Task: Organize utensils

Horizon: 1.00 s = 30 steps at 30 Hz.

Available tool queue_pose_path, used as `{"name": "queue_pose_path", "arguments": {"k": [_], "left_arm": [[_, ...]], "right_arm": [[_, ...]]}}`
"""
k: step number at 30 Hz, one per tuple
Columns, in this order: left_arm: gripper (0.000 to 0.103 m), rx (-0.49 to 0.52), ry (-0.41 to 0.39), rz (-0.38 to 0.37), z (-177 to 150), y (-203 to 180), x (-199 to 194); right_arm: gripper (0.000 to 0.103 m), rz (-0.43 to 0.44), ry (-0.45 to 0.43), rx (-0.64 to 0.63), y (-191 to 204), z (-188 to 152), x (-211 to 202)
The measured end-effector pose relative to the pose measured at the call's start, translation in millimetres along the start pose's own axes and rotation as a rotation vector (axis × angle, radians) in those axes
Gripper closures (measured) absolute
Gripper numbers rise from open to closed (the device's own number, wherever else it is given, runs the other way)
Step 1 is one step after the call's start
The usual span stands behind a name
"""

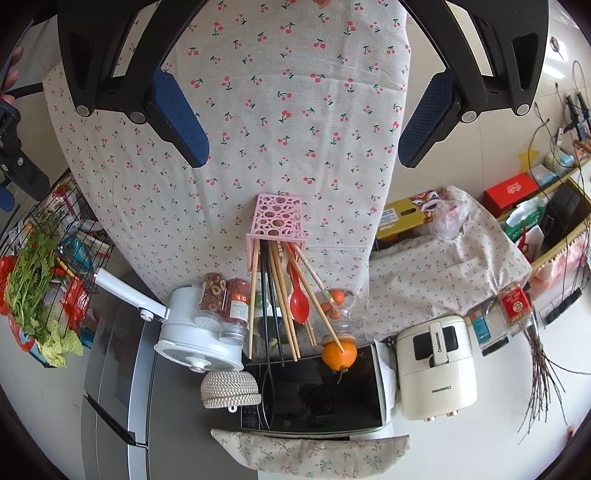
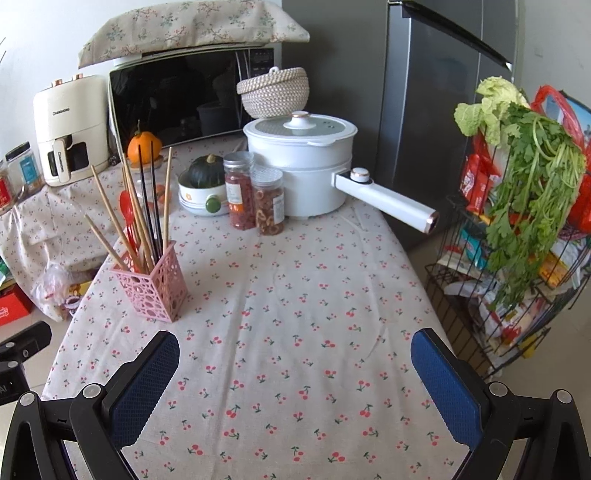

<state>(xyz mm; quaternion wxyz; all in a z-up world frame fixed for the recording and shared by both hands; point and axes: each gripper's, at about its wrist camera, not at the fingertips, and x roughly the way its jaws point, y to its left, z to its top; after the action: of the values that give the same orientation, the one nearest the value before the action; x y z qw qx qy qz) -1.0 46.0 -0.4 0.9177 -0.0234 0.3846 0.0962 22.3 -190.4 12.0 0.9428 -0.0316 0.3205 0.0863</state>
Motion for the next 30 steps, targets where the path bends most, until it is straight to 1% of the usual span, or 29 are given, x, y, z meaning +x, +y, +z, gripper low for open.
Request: {"name": "queue_pose_path", "arguments": {"k": [3,6,8,11,16,30], "left_arm": [[0.0,-0.009,-0.007,-0.024,-1,0,-4],[0.0,0.001,-0.01,-0.038,-2,-4,-8],[0.0,0.01,-0.016,-0.044,-3,-6,-11],[0.0,0.016,-0.025,-0.042,-3,-9,-14],[0.0,0.022,-0.024,-0.044,-4,-11,-15],[0.0,0.031,-0.025,-0.049,-5,-14,-16]], "right_arm": [[0.0,0.02,0.001,0.001,2,0,-2],[0.0,0.018,-0.005,-0.012,5,0,-2],[0.0,0.018,0.01,-0.01,6,-1,2],[0.0,0.025,0.032,0.003,6,-1,7],[0.0,0.024,0.019,0.002,8,0,5],[0.0,0.028,0.038,0.002,10,0,10]]}}
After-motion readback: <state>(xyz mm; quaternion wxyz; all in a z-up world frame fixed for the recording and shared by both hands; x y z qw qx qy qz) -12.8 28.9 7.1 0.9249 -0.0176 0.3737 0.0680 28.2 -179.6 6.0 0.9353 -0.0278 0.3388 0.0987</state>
